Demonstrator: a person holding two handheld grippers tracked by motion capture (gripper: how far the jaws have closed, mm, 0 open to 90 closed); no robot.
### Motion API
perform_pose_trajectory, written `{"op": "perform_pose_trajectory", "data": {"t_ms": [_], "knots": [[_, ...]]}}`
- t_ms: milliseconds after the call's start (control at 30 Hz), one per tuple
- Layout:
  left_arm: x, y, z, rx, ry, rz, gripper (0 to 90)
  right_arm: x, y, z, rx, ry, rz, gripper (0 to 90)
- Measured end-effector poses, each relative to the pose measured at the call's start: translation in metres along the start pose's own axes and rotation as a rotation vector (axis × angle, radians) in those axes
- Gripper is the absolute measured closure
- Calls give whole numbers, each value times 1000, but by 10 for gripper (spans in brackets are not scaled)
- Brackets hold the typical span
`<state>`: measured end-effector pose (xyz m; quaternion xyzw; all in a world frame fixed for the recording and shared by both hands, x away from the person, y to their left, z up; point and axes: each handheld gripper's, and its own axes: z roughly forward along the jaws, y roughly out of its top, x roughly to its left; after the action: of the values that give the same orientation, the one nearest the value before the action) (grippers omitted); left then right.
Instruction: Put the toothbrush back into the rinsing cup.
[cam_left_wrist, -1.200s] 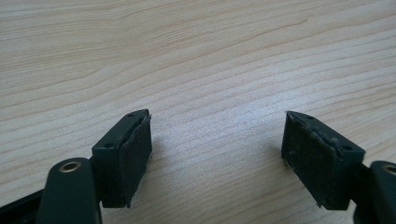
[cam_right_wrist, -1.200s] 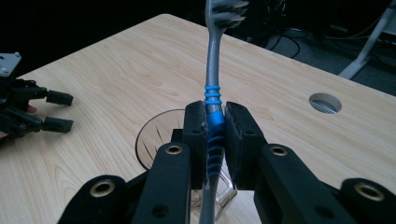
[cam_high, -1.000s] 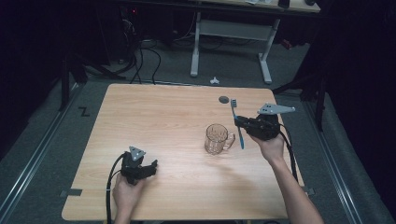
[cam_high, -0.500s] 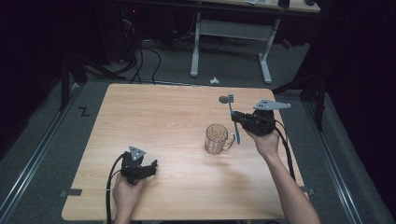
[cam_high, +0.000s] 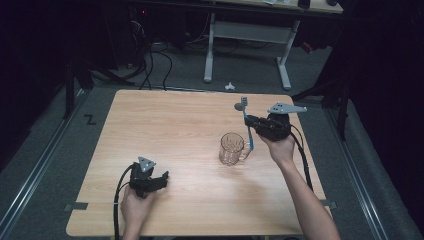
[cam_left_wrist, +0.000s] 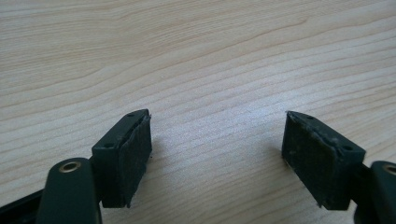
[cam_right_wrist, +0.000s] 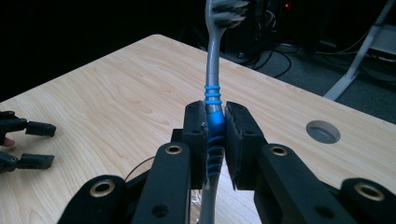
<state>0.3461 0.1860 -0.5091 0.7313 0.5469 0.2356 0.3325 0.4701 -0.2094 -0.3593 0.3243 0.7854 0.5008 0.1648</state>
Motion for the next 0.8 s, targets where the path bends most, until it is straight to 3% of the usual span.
{"op": "perform_pose_trajectory", "data": {"t_ms": [800], "knots": [[0, 0, 0, -1, -1, -1, 247, -1, 5, 16, -12, -29, -1, 796]]}}
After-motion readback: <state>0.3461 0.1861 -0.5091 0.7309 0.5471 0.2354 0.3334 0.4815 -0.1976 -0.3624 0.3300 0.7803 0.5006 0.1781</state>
